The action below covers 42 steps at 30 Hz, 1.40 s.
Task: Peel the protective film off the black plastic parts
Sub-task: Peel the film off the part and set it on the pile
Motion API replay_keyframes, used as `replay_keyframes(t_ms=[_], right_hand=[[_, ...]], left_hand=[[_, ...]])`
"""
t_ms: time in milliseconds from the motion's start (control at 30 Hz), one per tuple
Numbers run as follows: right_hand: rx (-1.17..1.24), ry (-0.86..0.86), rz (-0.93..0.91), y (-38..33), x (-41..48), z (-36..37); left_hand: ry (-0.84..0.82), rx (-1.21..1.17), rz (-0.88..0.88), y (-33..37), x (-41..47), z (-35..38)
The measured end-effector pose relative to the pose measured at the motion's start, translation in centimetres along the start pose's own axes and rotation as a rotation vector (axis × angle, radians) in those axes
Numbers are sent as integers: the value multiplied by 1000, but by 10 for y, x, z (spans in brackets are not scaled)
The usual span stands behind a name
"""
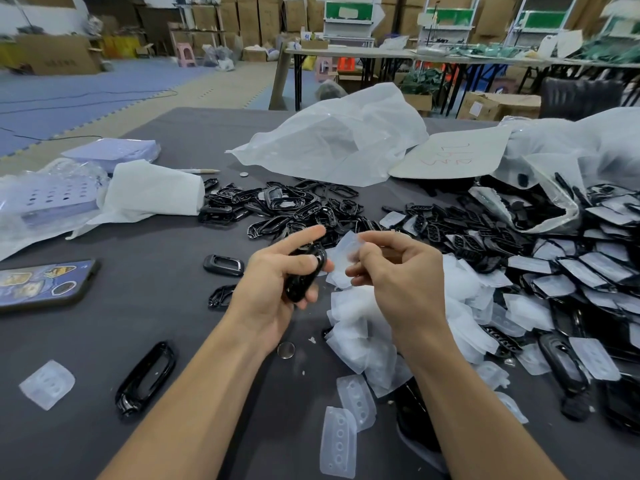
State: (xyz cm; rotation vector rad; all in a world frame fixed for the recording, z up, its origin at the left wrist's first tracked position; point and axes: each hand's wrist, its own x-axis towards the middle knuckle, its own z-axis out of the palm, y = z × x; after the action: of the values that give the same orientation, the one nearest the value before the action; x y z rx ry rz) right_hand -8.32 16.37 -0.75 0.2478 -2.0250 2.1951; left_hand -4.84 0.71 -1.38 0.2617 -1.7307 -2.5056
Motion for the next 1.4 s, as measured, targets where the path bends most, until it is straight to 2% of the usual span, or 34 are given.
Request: replay_keyframes(t_ms=[100, 333, 600, 800, 1000, 1133, 1233, 1400], right_hand=[[-27, -34, -21, 0, 1, 0], [-153, -136, -98, -1, 0, -2], [-23, 15, -7, 0, 7, -8], [-59, -30, -42, 3, 7, -3], [-54, -41, -33, 5, 6, -3], [10, -61, 7, 2, 7, -6], [77, -68, 77, -1, 6, -5], [82, -48, 104, -1, 4, -5]], left_hand=[[-37, 71, -26, 0, -3, 7], [30, 269, 54, -3, -4, 8], [153, 252, 90, -6, -1, 7], [-126, 54, -30, 5, -4, 3], [-57, 119, -97, -4, 0, 8], [-94, 172, -105, -4, -2, 6], [18, 221, 16, -8, -1, 7], [200, 439, 426, -10, 3, 6]])
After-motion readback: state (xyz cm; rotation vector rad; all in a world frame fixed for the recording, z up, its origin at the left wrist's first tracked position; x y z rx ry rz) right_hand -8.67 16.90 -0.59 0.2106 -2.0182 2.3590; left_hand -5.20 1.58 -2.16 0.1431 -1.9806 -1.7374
